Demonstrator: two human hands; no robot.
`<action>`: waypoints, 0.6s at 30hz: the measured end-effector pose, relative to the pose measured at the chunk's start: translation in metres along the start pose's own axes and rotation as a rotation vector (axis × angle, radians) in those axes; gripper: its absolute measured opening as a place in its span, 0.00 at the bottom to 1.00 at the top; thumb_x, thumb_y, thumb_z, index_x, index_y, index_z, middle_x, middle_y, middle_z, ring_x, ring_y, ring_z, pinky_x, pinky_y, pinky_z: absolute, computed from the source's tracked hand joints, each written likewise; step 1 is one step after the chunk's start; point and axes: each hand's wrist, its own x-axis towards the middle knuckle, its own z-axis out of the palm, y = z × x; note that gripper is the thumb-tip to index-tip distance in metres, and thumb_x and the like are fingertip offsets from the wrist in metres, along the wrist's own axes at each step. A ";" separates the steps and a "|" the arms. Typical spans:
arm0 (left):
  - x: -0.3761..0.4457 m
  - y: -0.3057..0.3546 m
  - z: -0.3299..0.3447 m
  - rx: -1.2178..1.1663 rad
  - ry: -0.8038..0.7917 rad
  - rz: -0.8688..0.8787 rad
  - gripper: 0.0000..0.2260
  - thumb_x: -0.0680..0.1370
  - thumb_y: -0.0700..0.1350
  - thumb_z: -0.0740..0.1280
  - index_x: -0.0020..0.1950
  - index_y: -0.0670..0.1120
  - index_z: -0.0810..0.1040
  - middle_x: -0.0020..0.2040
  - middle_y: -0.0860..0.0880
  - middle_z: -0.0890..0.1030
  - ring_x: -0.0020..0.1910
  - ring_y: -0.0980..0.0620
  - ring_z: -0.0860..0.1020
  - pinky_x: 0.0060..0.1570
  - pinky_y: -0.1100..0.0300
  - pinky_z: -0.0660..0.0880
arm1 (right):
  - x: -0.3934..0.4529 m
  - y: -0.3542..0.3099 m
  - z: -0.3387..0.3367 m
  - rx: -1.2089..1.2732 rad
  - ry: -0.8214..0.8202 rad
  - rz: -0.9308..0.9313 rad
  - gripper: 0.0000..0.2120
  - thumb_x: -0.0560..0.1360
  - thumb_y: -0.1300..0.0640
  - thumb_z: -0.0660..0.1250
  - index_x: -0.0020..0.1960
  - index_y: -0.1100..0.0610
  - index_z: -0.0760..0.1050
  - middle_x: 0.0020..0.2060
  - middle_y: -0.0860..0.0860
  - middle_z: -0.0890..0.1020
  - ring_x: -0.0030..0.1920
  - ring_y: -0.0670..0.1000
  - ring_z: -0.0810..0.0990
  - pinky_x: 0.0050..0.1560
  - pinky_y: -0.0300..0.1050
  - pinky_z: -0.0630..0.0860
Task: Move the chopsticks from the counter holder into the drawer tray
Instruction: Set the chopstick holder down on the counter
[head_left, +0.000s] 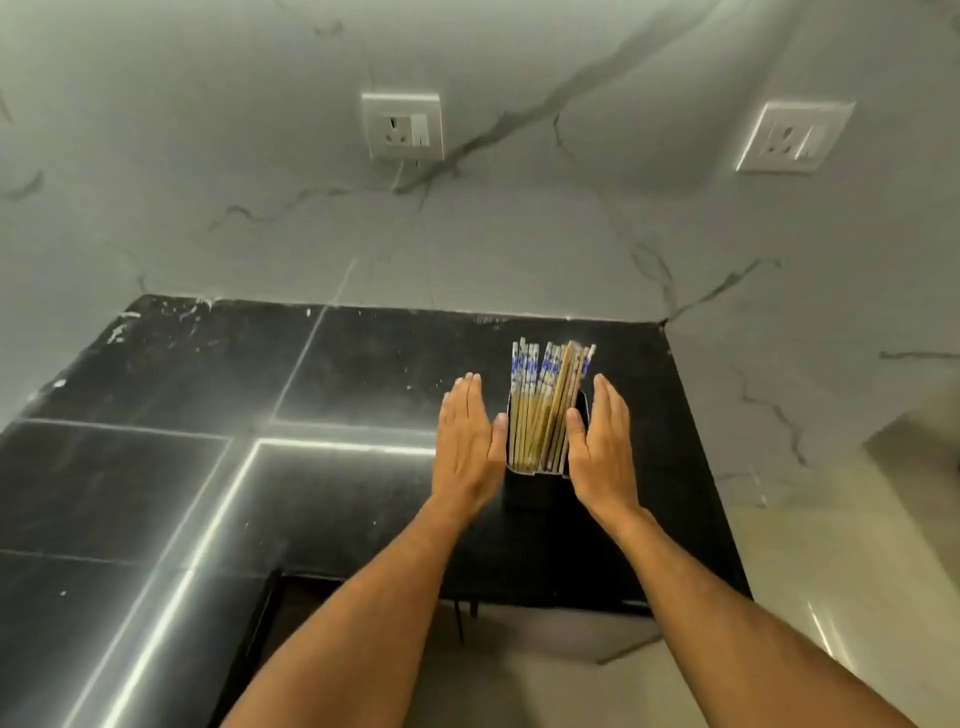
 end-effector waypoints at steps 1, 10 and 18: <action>-0.004 -0.004 0.008 -0.115 -0.037 -0.097 0.30 0.83 0.57 0.48 0.83 0.45 0.51 0.83 0.45 0.54 0.82 0.52 0.50 0.81 0.52 0.47 | -0.004 0.004 0.004 0.062 -0.007 0.070 0.27 0.85 0.44 0.55 0.81 0.48 0.53 0.80 0.48 0.60 0.79 0.46 0.59 0.78 0.52 0.61; -0.006 0.001 0.039 -0.828 -0.111 -0.391 0.24 0.84 0.54 0.55 0.78 0.45 0.66 0.75 0.46 0.72 0.75 0.49 0.69 0.75 0.44 0.65 | -0.015 0.013 0.016 0.699 -0.008 0.327 0.18 0.86 0.55 0.56 0.74 0.54 0.72 0.68 0.49 0.80 0.69 0.46 0.77 0.73 0.54 0.72; -0.002 0.025 0.046 -0.917 -0.026 -0.348 0.18 0.86 0.41 0.52 0.73 0.46 0.73 0.66 0.49 0.80 0.65 0.54 0.78 0.66 0.55 0.75 | -0.019 0.015 0.023 0.878 -0.020 0.358 0.20 0.86 0.61 0.52 0.75 0.57 0.71 0.69 0.53 0.79 0.71 0.52 0.76 0.75 0.61 0.68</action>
